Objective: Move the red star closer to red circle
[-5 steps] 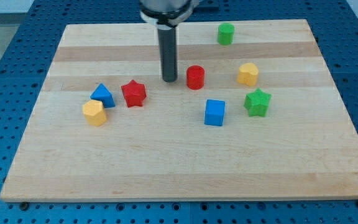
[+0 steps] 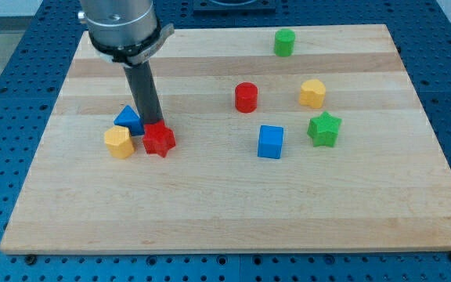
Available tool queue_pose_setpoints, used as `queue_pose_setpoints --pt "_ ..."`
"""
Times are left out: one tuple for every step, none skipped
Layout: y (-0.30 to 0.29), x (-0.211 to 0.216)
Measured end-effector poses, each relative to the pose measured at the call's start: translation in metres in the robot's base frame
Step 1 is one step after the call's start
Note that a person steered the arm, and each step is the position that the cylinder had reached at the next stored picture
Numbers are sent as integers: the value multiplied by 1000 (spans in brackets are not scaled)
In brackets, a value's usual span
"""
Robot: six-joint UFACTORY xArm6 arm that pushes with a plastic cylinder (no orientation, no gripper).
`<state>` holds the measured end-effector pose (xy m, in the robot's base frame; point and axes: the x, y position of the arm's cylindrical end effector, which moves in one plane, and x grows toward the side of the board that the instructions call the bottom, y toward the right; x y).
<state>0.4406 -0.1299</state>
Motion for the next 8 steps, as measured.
queue_pose_setpoints --pt "0 22" --pt "0 30" --pt "0 50" --pt "0 78" --pt "0 108" --pt "5 129" --pt "24 130" --pt "41 119"
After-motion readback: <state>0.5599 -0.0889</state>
